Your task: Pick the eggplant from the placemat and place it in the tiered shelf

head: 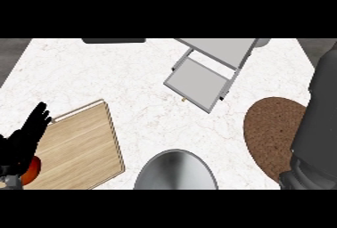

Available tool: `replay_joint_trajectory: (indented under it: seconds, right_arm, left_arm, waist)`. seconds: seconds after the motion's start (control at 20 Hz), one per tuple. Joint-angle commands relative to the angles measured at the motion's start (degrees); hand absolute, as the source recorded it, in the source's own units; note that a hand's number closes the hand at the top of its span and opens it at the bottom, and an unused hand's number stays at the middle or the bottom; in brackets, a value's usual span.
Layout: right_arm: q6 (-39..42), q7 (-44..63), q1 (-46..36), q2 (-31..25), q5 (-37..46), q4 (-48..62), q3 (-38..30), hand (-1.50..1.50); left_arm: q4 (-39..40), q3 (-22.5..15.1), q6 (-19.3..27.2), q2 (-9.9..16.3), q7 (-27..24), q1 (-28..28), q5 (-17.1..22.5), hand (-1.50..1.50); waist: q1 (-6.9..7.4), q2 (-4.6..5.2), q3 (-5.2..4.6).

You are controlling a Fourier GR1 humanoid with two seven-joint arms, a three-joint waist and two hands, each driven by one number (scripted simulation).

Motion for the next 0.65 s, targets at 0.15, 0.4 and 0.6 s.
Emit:
replay_joint_trajectory:
  seconds: [0.15,0.4,0.6]
  right_arm:
    - [19.3,12.79,1.33,-3.0,0.22,-22.49,-2.22,-1.5]
    - [31.16,13.56,3.43,-4.29,-5.38,-30.69,-7.63,-1.5]
    - [36.35,13.04,5.93,-4.27,-6.93,-38.31,-9.42,-1.5]
  left_arm:
    - [0.94,1.22,-0.28,-0.17,-0.74,2.88,0.44,0.0]
    - [0.3,2.98,-0.94,1.44,0.73,3.04,1.64,0.0]
    - [0.61,3.05,0.19,0.19,-0.66,5.58,0.87,0.0]
  waist:
    - [-2.13,-0.89,-0.26]
    - [-3.44,-1.54,-0.2]
    - [-4.87,-2.27,-0.28]
